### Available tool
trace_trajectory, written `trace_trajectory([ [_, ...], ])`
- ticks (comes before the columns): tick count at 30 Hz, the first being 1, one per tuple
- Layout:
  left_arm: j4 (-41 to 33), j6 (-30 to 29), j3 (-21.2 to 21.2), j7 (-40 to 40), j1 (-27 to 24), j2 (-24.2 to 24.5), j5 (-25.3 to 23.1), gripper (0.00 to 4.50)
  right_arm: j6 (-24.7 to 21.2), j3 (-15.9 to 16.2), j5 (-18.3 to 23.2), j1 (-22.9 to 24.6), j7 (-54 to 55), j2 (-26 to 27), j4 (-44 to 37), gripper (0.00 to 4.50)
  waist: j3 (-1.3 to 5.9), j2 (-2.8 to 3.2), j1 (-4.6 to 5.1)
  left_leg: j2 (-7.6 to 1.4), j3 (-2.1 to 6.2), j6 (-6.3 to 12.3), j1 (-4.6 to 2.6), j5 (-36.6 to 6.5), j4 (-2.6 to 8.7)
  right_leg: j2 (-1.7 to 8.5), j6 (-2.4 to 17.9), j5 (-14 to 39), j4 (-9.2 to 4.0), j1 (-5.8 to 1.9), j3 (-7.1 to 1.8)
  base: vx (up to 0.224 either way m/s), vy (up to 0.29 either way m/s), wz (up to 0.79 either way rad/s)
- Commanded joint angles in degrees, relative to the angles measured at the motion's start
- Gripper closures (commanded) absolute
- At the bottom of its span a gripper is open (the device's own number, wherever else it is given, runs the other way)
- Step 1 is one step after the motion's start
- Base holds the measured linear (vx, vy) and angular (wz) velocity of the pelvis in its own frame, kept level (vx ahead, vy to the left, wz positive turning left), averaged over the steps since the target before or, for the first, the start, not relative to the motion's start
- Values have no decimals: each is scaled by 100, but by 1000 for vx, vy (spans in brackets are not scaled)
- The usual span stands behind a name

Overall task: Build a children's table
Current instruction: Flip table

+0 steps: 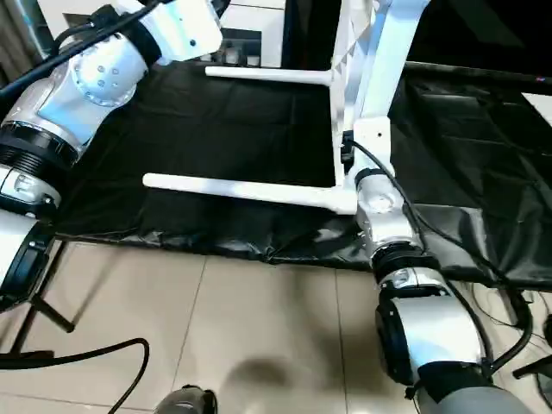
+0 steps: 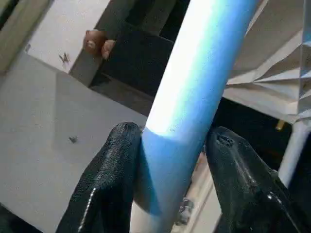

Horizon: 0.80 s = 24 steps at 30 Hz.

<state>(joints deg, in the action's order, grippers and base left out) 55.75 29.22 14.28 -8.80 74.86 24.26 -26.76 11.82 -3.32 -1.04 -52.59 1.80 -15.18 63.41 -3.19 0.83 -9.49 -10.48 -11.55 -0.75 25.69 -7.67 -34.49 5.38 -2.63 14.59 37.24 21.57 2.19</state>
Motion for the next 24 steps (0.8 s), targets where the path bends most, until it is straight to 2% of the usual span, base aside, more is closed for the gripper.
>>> trace_trajectory([
  [1, 116, -179, -534, 14, -17, 59, 606, 247, 230, 60, -222, -400, -210, -368, -224, 249, 581, -62, 5, -217, 141, 202, -330, -460, 239, 274, 1477, -1841, -206, -181, -94, 0, 0, 0],
  [3, 148, -252, -760, -8, -89, 114, 858, 247, 296, 90, -289, -703, -417, -667, -308, 250, 605, -65, -8, -168, 114, 497, -263, 64, 146, 228, 1492, -2543, -125, -155, -90, 0, 0, 0],
  [4, 160, -276, -847, -10, -151, 166, 949, 250, 330, 112, -329, -848, -505, -803, -326, 251, 631, -79, -20, -150, 108, 567, -230, 198, 94, 215, 1497, -2782, -75, -151, -92, 0, 0, 0],
  [5, 160, -276, -847, -10, -151, 166, 949, 257, 330, 112, -329, -848, -505, -803, -326, 251, 632, -78, -28, -152, 110, 605, -214, 260, 81, 206, 1501, -2867, -58, -139, -81, 0, 0, 0],
  [6, 148, -309, -960, 0, -237, 204, 1064, 271, 356, 130, -366, -1004, -590, -936, -337, 251, 618, -72, -38, -159, 95, 682, -215, 288, 58, 180, 1485, -2872, -62, -91, -76, 0, 0, 0],
  [8, 139, -333, -1017, -8, -277, 209, 1128, 283, 372, 137, -379, -1080, -635, -992, -333, 252, 588, -42, -47, -180, 94, 688, -209, 56, 68, 196, 1459, -2446, -93, -63, -77, 0, 0, 0],
  [10, 49, -452, -1265, -23, -487, 227, 1396, 290, 435, 204, -467, -1426, -795, -1224, -276, 252, 579, -36, -50, -205, 101, 620, -226, -89, 82, 208, 1446, -2123, -112, -54, -82, 0, 0, 0],
  [11, 49, -452, -1265, -23, -487, 227, 1396, 302, 435, 204, -467, -1426, -795, -1224, -276, 252, 575, -24, -45, -221, 106, 585, -233, -123, 90, 208, 1469, -2029, -106, -42, -75, 0, 0, 0],
  [12, -70, -581, -1468, -18, -700, 223, 1614, 314, 474, 251, -526, -1719, -929, -1395, -209, 252, 573, -65, -10, -232, 104, 512, -225, -200, 87, 199, 1583, -1814, -86, -38, -65, 0, 0, 0],
  [13, -242, -733, -1703, -36, -971, 199, 1893, 314, 503, 277, -567, -2070, -1033, -1565, -115, 252, 571, -77, -17, -222, 96, 536, -219, -206, 84, 193, 1572, -1742, -108, -37, -67, 0, 0, 0],
  [14, -242, -733, -1703, -36, -971, 199, 1893, 330, 503, 277, -567, -2070, -1033, -1565, -115, 252, 579, -57, -5, -221, 97, 556, -196, -117, 61, 192, 1628, -1759, -78, -19, -65, 0, 0, 0],
  [15, -364, -831, -1850, -47, -1153, 181, 2072, 335, 519, 288, -588, -2289, -1093, -1668, -56, 252, 586, -49, -21, -218, 90, 580, -195, -51, 33, 182, 1610, -1795, -67, -2, -73, 0, 0, 0],
  [16, -545, -973, -2031, -60, -1391, 106, 2331, 340, 540, 307, -605, -2517, -1231, -1762, 23, 252, 572, -90, -5, -203, 82, 638, -146, 26, 3, 182, 1659, -1840, -29, 10, -67, 0, 0, 0],
  [17, -657, -1059, -2138, -69, -1533, 53, 2490, 340, 553, 320, -616, -2645, -1321, -1814, 72, 252, 582, -82, -15, -198, 73, 666, -146, 29, -10, 178, 1637, -1854, -31, 21, -74, 0, 0, 0],
  [18, -840, -1150, -2204, -60, -1765, -37, 2611, 347, 549, 359, -657, -2777, -1424, -1871, 131, 252, 591, -107, -5, -209, 72, 725, -137, 107, -31, 171, 1644, -1968, -6, 36, -76, 0, 0, 0],
  [19, -969, -1212, -2242, -56, -1923, -97, 2685, 357, 545, 386, -687, -2865, -1494, -1910, 174, 252, 584, -105, -4, -211, 80, 751, -116, 132, -34, 173, 1645, -1993, 4, 38, -72, 0, 0, 0],
  [20, -969, -1212, -2242, -56, -1923, -97, 2685, 368, 545, 386, -687, -2865, -1494, -1910, 174, 252, 587, -82, -21, -222, 80, 753, -133, 123, -38, 171, 1648, -1974, 2, 59, -66, 0, 0, 0],
  [21, -1189, -1274, -2188, -65, -2168, -203, 2692, 375, 519, 461, -760, -2945, -1610, -1940, 233, 252, 564, -112, -2, -235, 68, 745, -132, -14, -27, 170, 1612, -1818, -17, 90, -83, 0, 0, 0],
  [23, -1626, -1404, -2038, -60, -2542, -382, 2648, 384, 516, 623, -907, -3010, -1853, -1954, 328, 252, 558, -128, -2, -258, 84, 696, -130, -15, -15, 193, 1602, -1779, -8, 69, -74, 0, 0, 0],
  [24, -1780, -1436, -1952, -39, -2626, -422, 2569, 392, 520, 685, -967, -3008, -1911, -1939, 368, 252, 536, -169, 10, -254, 71, 698, -128, -5, -19, 180, 1578, -1742, -17, 88, -82, 0, 0, 0],
])
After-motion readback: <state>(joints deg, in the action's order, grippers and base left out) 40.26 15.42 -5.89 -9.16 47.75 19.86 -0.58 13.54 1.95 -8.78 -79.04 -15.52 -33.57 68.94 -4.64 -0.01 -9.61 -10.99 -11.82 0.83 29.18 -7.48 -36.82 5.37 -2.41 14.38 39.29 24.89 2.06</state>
